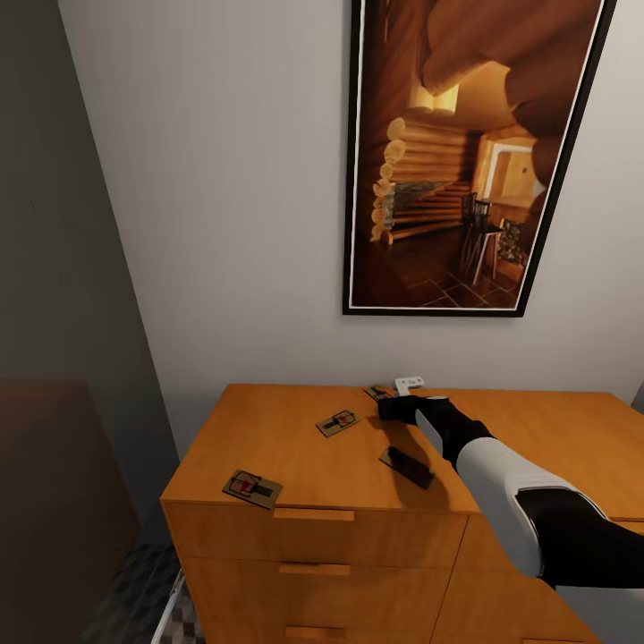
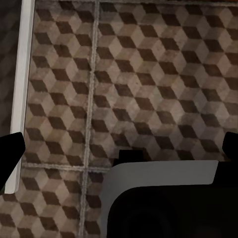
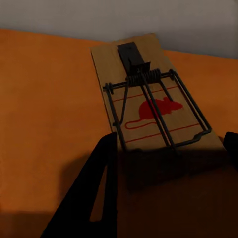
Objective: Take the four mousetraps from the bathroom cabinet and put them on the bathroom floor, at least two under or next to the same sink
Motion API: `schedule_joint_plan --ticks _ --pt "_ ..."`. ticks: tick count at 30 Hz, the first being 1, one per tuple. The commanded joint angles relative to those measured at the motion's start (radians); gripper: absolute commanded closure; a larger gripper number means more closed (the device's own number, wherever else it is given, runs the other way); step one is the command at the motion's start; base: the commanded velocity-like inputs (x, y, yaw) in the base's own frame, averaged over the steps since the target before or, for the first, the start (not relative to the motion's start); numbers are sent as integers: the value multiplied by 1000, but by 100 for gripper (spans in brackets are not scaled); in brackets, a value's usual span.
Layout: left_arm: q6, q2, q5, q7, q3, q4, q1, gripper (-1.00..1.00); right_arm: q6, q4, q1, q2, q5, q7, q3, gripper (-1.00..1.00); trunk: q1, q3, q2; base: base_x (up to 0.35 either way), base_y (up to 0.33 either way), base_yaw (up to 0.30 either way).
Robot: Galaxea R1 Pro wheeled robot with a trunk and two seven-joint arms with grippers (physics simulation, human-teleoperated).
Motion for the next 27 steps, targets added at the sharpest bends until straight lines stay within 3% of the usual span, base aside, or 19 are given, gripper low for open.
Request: schedule_joint_plan --ticks 1,17,27 --pt "-1 0 0 0 2 -2 1 -100 5 2 0 0 9 3 4 100 0 -1 0 0 0 0" --pt "-1 0 0 0 2 0 1 -100 5 -3 1 0 10 5 4 100 0 -1 0 -11 0 0" --pt "-1 0 0 0 2 0 1 -100 7 -15 1 1 10 3 5 100 0 -1 0 -226 0 0"
